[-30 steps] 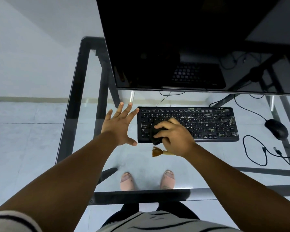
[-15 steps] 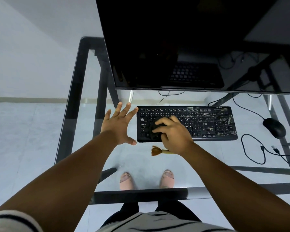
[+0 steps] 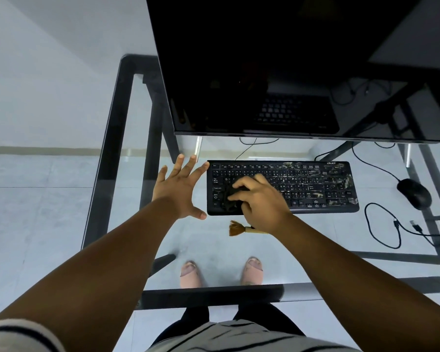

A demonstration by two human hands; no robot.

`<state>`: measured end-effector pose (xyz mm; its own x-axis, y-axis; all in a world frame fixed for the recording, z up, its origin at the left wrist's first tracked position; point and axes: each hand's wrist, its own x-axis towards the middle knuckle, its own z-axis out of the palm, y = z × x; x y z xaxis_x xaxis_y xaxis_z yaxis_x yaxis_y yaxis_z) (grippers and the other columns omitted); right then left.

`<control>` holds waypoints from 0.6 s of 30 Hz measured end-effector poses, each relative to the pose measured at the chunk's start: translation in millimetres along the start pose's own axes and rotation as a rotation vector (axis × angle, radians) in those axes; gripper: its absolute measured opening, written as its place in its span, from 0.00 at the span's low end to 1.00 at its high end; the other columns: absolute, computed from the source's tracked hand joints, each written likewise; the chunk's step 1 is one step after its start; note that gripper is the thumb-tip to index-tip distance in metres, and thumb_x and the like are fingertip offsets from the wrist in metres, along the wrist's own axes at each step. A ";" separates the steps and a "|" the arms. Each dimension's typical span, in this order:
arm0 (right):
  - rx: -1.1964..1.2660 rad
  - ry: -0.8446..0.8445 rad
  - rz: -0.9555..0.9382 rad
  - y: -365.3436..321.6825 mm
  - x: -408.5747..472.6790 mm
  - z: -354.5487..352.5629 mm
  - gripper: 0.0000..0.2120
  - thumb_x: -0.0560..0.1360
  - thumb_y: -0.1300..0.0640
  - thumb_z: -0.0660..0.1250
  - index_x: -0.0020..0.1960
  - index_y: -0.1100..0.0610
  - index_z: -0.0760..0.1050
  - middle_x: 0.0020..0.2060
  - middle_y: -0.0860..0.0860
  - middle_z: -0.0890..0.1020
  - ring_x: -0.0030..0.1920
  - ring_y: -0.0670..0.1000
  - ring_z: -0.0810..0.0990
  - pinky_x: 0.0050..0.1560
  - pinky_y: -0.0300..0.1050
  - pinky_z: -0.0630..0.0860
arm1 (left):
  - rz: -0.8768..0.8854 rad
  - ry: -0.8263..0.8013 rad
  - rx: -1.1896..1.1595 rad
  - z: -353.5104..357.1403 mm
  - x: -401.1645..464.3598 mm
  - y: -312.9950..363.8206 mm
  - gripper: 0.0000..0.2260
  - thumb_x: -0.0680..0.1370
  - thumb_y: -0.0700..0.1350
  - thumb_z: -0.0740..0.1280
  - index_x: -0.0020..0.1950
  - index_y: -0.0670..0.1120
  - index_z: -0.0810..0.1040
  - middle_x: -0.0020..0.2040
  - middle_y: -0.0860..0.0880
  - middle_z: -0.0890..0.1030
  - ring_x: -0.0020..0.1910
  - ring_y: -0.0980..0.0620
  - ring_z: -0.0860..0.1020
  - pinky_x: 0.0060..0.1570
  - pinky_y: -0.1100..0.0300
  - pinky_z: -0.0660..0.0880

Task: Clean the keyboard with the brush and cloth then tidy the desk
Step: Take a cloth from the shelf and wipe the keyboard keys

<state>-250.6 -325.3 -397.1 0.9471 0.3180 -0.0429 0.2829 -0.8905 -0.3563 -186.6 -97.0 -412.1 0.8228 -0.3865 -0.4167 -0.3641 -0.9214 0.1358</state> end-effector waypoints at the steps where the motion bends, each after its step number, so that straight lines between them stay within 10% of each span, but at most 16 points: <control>1: 0.006 -0.004 -0.009 -5.4 3.8 3.4 0.20 0.72 0.64 0.63 0.58 0.47 0.81 0.60 0.44 0.77 0.55 0.52 0.69 0.42 0.51 0.79 | 0.000 0.001 0.000 -0.1 -0.2 -0.8 0.58 0.63 0.69 0.73 0.77 0.62 0.34 0.79 0.53 0.34 0.77 0.48 0.32 0.74 0.41 0.42; 7: -0.030 -0.041 -0.113 -23.4 17.8 16.4 0.24 0.73 0.62 0.65 0.66 0.46 0.75 0.65 0.44 0.74 0.56 0.54 0.71 0.54 0.50 0.74 | -0.004 -0.006 -0.008 1.1 -0.9 1.6 0.57 0.64 0.69 0.73 0.76 0.62 0.33 0.79 0.54 0.33 0.77 0.48 0.32 0.75 0.41 0.43; 13: 0.048 0.239 0.311 6.2 30.4 12.7 0.20 0.74 0.65 0.63 0.65 0.55 0.77 0.64 0.53 0.77 0.57 0.61 0.73 0.60 0.53 0.75 | -0.004 -0.010 -0.017 -0.7 -1.2 -1.7 0.57 0.64 0.69 0.73 0.76 0.63 0.33 0.78 0.54 0.33 0.76 0.48 0.32 0.75 0.40 0.42; 18: 0.039 0.072 0.142 -10.9 48.8 8.7 0.21 0.75 0.65 0.62 0.66 0.53 0.76 0.65 0.49 0.73 0.59 0.56 0.69 0.62 0.48 0.72 | -0.012 -0.020 -0.013 0.5 -3.2 -1.4 0.58 0.63 0.69 0.73 0.76 0.63 0.32 0.78 0.54 0.33 0.76 0.48 0.32 0.75 0.40 0.43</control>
<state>-208.8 -297.2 -403.4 0.9860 0.1644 -0.0287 0.1407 -0.9113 -0.3870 -189.0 -94.4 -411.4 0.8180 -0.3744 -0.4367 -0.3480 -0.9266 0.1425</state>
